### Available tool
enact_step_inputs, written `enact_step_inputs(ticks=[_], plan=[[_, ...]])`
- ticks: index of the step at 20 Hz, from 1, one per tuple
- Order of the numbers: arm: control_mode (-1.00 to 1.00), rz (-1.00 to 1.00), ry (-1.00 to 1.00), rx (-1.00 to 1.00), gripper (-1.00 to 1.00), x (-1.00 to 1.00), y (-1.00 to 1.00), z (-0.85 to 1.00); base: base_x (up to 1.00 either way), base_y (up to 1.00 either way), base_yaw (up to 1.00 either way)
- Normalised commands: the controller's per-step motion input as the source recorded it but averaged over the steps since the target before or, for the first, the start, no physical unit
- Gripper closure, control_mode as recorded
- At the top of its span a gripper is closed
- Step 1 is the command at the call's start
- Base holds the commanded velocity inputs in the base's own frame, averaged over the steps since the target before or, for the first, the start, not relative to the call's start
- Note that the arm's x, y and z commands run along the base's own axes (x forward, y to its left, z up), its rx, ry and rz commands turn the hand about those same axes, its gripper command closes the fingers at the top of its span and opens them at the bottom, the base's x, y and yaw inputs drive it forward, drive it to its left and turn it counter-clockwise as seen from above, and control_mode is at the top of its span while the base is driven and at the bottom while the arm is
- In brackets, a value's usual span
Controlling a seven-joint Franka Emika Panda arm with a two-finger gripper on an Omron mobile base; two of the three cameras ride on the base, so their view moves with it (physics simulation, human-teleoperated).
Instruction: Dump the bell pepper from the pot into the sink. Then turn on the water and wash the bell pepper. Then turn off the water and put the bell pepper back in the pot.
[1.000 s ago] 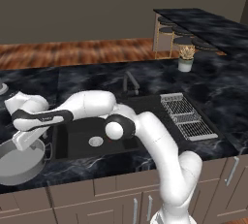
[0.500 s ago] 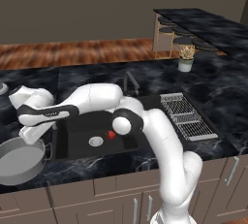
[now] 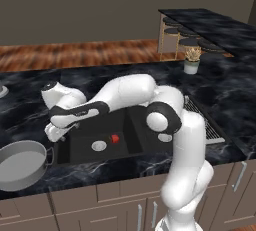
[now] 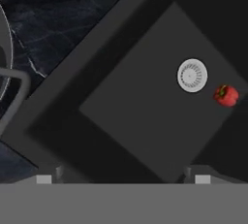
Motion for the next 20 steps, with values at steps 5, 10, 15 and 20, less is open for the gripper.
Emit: enact_step_inputs(ticks=[5,10,15,20], plan=[[-1.00,-0.01,-0.16,0.20,-1.00,-0.06,-0.91,0.49,0.00,0.00,0.00],[-1.00,0.00,-0.18,0.12,-1.00,-0.01,-0.70,0.73,0.00,0.00,0.00],[-1.00,0.00,-0.05,0.05,-1.00,0.00,-0.53,0.58,0.00,0.00,0.00],[-1.00,0.00,0.00,0.00,-1.00,-0.01,-0.40,0.25,0.00,0.00,0.00]])
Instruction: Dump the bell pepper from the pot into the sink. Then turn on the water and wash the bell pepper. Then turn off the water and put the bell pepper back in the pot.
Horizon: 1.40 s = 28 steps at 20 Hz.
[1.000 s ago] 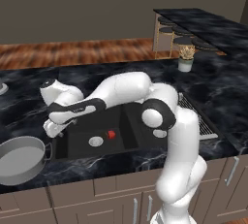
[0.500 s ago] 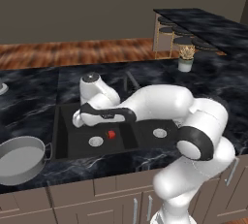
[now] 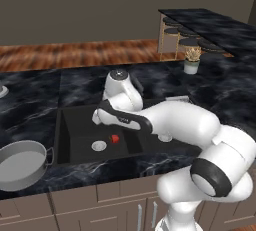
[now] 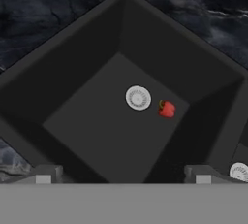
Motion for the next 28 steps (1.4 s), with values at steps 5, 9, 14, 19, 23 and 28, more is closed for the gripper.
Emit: enact_step_inputs(ticks=[5,9,14,19,23,28], plan=[[-1.00,0.00,0.00,0.00,-1.00,-0.10,-0.32,0.16,0.00,0.00,0.00],[-1.00,0.00,-0.01,0.02,-1.00,-0.03,-0.37,0.22,0.00,0.00,0.00],[-1.00,0.02,-0.04,0.10,-1.00,0.00,-0.44,0.27,0.00,0.00,0.00],[-1.00,0.09,-0.07,0.03,-1.00,0.00,-0.43,0.06,0.00,0.00,0.00],[-1.00,0.13,-0.13,0.00,-1.00,-0.08,-0.42,0.00,0.00,0.00,0.00],[-1.00,0.14,-0.21,-0.02,-1.00,-0.12,-0.35,0.00,0.00,0.00,0.00]])
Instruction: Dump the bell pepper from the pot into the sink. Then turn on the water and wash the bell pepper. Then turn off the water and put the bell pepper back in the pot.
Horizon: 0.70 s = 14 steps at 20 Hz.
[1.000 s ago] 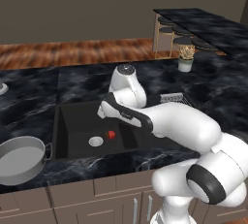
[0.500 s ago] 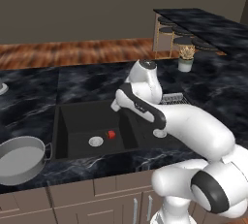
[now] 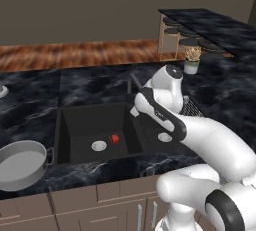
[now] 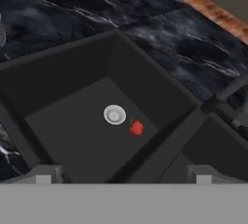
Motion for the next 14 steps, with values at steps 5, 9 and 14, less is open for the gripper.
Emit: enact_step_inputs(ticks=[5,9,14], plan=[[-1.00,0.16,-0.21,-0.06,-1.00,-0.07,-0.22,0.00,0.00,0.00,0.00],[-1.00,0.15,-0.24,-0.12,-1.00,-0.04,-0.16,0.00,0.00,0.00,0.00],[-1.00,0.15,-0.18,-0.15,-1.00,0.00,-0.09,0.00,0.00,0.00,0.00]])
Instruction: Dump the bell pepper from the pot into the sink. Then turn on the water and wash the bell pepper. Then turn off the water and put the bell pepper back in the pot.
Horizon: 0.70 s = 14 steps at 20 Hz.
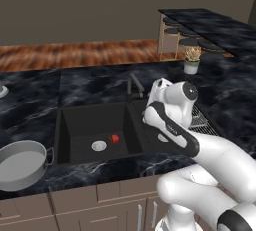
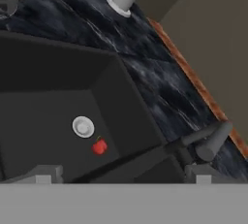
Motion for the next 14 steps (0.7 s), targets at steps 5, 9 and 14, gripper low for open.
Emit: enact_step_inputs(ticks=[5,9,14], plan=[[-1.00,0.15,-0.07,-0.17,-1.00,0.00,-0.14,0.00,0.00,0.00,0.00],[-1.00,0.14,0.00,-0.15,-1.00,0.02,-0.23,0.02,0.00,0.00,0.00],[-1.00,0.13,0.00,-0.11,-1.00,0.11,-0.32,0.05,0.00,0.00,0.00]])
